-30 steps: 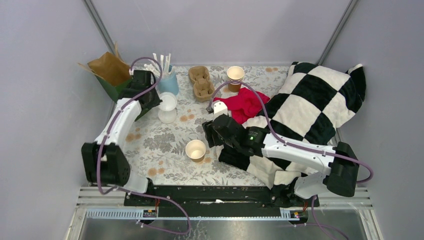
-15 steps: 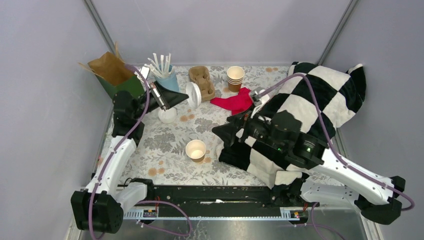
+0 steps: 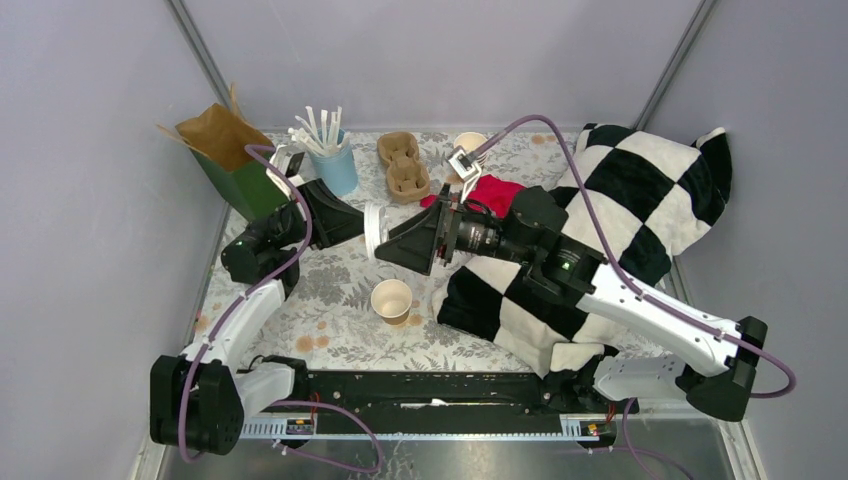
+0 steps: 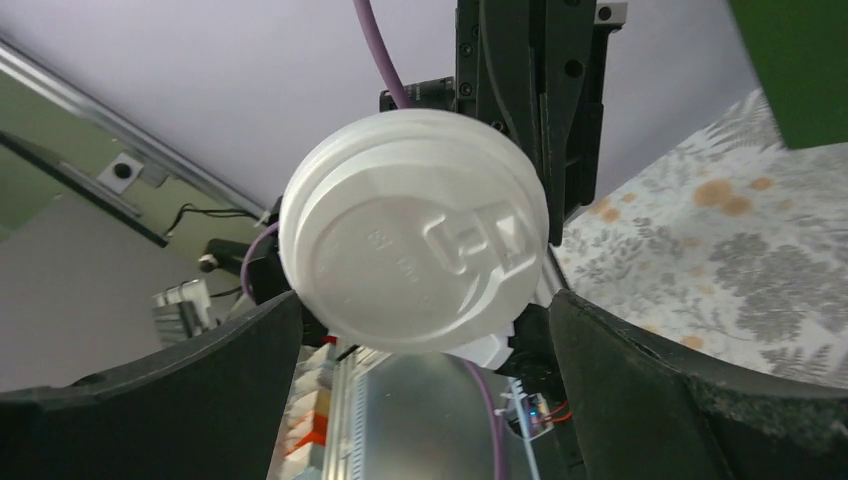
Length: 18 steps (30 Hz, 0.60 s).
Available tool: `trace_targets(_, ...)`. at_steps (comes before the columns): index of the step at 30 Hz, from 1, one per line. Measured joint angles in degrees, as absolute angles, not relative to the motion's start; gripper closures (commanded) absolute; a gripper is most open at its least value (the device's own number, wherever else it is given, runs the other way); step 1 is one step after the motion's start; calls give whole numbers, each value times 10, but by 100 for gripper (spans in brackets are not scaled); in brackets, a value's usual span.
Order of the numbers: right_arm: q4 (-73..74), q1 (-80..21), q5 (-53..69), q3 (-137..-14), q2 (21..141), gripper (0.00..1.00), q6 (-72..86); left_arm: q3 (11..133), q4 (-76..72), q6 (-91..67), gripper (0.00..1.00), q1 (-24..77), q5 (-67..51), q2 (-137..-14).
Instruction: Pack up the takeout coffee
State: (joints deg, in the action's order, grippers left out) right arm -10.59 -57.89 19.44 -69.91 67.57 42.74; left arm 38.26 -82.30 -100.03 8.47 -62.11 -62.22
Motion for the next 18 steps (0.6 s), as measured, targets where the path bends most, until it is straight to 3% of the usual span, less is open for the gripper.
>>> trace_targets(7,-163,-577,237,-699,696,0,486,385,-838,-1015,100,88,-632,-619)
trace_targets(18,-143,-577,207,-695,687,0,485,387,-835,-1015,100,89,-636,-620)
